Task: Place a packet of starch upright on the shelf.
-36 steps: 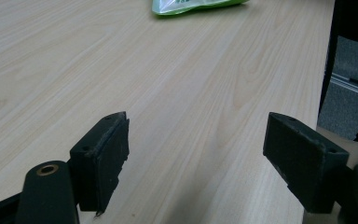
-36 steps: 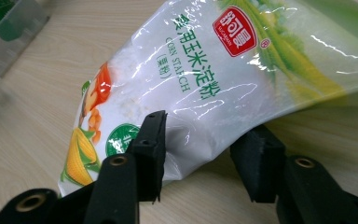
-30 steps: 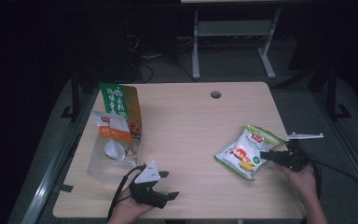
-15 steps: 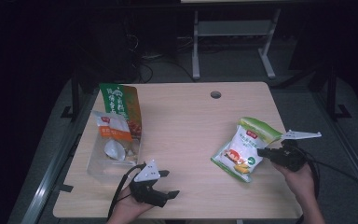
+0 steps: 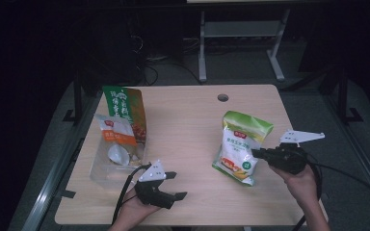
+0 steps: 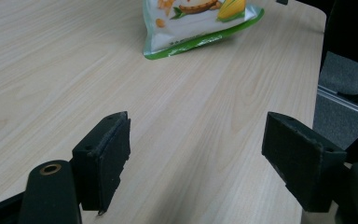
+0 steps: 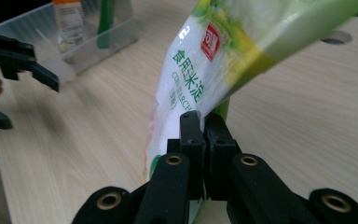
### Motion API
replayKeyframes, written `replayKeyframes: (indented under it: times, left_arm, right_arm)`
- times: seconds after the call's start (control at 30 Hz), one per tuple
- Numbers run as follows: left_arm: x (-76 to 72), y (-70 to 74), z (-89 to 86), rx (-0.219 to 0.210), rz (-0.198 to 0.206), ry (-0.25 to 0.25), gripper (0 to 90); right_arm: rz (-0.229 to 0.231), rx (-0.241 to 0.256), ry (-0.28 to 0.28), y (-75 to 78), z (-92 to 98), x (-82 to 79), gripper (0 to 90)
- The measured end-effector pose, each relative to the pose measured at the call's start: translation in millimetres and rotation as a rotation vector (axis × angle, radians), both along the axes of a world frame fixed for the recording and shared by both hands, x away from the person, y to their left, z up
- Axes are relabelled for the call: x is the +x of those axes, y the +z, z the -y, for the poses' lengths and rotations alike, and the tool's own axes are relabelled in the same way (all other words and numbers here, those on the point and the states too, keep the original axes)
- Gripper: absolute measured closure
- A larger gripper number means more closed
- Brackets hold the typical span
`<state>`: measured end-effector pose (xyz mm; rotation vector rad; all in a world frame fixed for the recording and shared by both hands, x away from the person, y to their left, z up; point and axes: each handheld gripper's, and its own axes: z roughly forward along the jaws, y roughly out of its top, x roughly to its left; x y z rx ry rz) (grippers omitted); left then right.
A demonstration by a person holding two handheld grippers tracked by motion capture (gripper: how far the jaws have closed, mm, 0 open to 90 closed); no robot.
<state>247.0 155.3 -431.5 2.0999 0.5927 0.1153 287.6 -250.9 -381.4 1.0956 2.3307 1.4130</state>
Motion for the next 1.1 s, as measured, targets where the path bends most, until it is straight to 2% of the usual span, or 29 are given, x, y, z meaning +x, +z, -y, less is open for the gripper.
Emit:
replayKeyframes:
  times: [0.2,0.37,0.47,0.63,0.73,0.8,0.97,1.03,1.1]
  left_arm:
    - [3.9,0.8,0.2,-0.018,-0.018,-0.004,23.4]
    - [13.8,2.6,13.7,0.001,-0.020,-0.023,23.4]
    - [17.5,4.2,19.7,0.002,-0.014,-0.032,23.5]
    - [25.3,5.9,34.1,0.006,-0.013,-0.041,23.9]
    - [29.3,6.9,47.2,0.038,-0.003,-0.058,24.8]
    - [32.6,8.2,53.8,0.043,0.005,-0.062,25.1]
    - [41.6,12.5,62.6,0.045,0.013,-0.054,25.1]
    - [46.1,13.9,64.3,0.051,0.020,-0.048,25.0]
    - [52.0,15.0,65.3,0.043,0.014,-0.044,25.0]
  right_arm:
    - [0.019,-0.015,0.044,16.3,-17.4,-1.0,88.1]
    - [0.028,-0.044,0.075,24.7,-25.9,0.9,88.3]
    - [0.037,-0.059,0.075,24.8,-27.3,0.7,88.2]
    - [0.054,-0.083,0.117,22.2,-28.2,-0.7,88.2]
    - [0.054,-0.084,0.127,19.7,-29.5,-2.9,88.1]
    - [0.052,-0.084,0.137,17.6,-31.0,-3.1,88.1]
    - [0.042,-0.133,0.180,5.9,-42.5,2.5,88.2]
    - [0.047,-0.107,0.191,5.7,-44.1,3.5,88.2]
    - [0.048,-0.104,0.196,5.8,-45.7,4.6,88.2]
